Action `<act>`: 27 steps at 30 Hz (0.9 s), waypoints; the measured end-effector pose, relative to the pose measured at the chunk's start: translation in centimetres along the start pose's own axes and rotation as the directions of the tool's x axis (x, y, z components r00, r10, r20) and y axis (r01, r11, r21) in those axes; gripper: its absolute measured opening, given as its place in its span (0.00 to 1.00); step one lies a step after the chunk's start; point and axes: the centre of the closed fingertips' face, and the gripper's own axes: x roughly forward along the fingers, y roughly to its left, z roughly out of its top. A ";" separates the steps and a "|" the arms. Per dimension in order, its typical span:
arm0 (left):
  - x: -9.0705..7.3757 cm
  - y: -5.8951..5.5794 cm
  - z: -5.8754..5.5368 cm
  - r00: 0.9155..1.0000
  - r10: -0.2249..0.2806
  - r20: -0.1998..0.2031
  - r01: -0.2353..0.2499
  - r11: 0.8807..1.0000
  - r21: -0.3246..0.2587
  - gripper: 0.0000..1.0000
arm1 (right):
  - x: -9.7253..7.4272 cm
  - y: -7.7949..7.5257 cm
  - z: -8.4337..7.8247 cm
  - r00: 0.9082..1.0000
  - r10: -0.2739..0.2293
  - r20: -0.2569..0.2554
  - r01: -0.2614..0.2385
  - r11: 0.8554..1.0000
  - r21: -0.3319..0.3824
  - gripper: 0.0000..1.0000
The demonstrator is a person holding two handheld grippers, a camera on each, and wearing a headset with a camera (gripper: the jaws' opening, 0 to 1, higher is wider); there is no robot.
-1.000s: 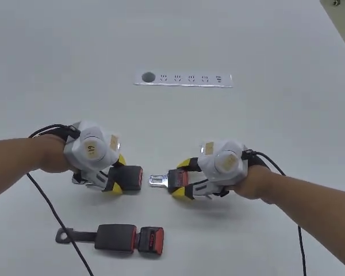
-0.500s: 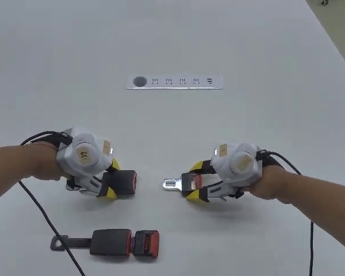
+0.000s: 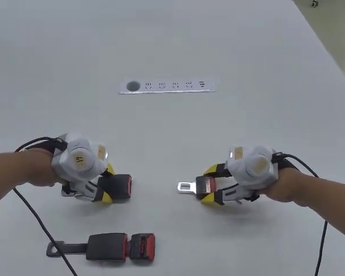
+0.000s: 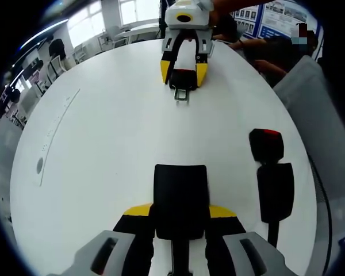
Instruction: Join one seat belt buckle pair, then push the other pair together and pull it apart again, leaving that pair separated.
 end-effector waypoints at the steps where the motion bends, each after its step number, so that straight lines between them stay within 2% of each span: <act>1: 0.0 0.0 0.0 1.000 0.000 0.001 0.000 1.000 0.003 0.35 | -0.3 0.0 -0.3 1.000 -0.005 -0.002 0.005 1.000 0.009 0.38; 9: 0.0 0.0 0.2 1.000 0.001 -0.004 -0.001 1.000 -0.002 0.35 | -1.0 0.2 -1.2 1.000 -0.011 -0.008 0.012 1.000 0.015 0.38; 13: 0.0 -0.1 0.2 1.000 0.003 -0.012 -0.003 1.000 -0.015 0.35 | -0.9 0.1 -1.0 1.000 -0.016 -0.009 0.016 0.999 0.044 0.38; 16: 0.0 -0.2 0.4 1.000 0.008 -0.016 -0.008 1.000 0.026 0.35 | -0.9 0.2 -1.0 1.000 -0.025 -0.019 0.026 0.999 0.038 0.39; 17: 0.0 -0.1 0.4 1.000 0.013 -0.019 -0.013 1.000 0.005 0.36 | -1.0 0.0 -1.2 0.999 -0.042 -0.028 0.044 0.997 0.066 0.40; 18: 0.1 0.1 0.5 0.999 0.037 -0.011 -0.038 0.996 -0.076 0.39 | -1.1 -0.1 -0.6 0.998 -0.056 -0.013 0.057 0.992 0.109 0.43; 19: 0.1 0.0 0.6 1.000 0.031 -0.002 -0.031 0.995 -0.096 0.45 | -1.3 -0.2 0.0 0.998 -0.064 0.019 0.061 0.991 0.123 0.46; 20: 0.0 -0.1 0.9 1.000 0.021 0.012 -0.020 0.995 -0.100 0.56 | -1.4 -0.4 0.6 0.996 -0.077 0.038 0.071 0.988 0.138 0.48; 22: -0.5 -0.5 1.4 0.999 0.005 0.053 0.003 0.990 -0.144 0.68 | -1.9 -0.6 1.4 0.993 -0.099 0.060 0.089 0.986 0.140 0.56; 23: -0.8 -0.3 1.7 0.997 0.020 0.075 -0.008 0.987 -0.162 0.70 | -2.1 -0.5 1.5 0.991 -0.110 0.070 0.099 0.985 0.138 0.62; 25: -1.6 0.3 2.4 0.991 0.073 0.113 -0.046 0.972 -0.229 0.70 | -2.3 -0.5 1.9 0.988 -0.127 0.086 0.110 0.979 0.172 0.73; 27: -2.6 1.1 3.2 0.978 0.134 0.162 -0.084 0.955 -0.284 0.75 | -2.7 -0.8 1.9 0.982 -0.170 0.084 0.151 0.968 0.199 0.76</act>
